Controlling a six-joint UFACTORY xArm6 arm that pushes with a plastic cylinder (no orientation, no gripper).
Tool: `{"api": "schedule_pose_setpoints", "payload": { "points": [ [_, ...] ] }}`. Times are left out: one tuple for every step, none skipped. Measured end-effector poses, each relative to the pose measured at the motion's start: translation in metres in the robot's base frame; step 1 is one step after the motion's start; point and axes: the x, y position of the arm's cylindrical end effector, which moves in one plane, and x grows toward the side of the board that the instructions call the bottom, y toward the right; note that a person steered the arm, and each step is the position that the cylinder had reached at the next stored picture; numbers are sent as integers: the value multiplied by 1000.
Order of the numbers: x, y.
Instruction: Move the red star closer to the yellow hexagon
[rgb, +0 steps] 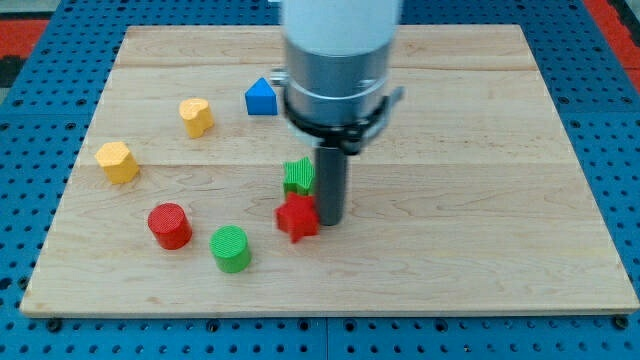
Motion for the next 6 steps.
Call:
{"api": "schedule_pose_setpoints", "payload": {
  "points": [
    [15,-7],
    [13,-36],
    [-13,-74],
    [-27,-99],
    [-52,-100],
    [-65,-94]
  ]
}}
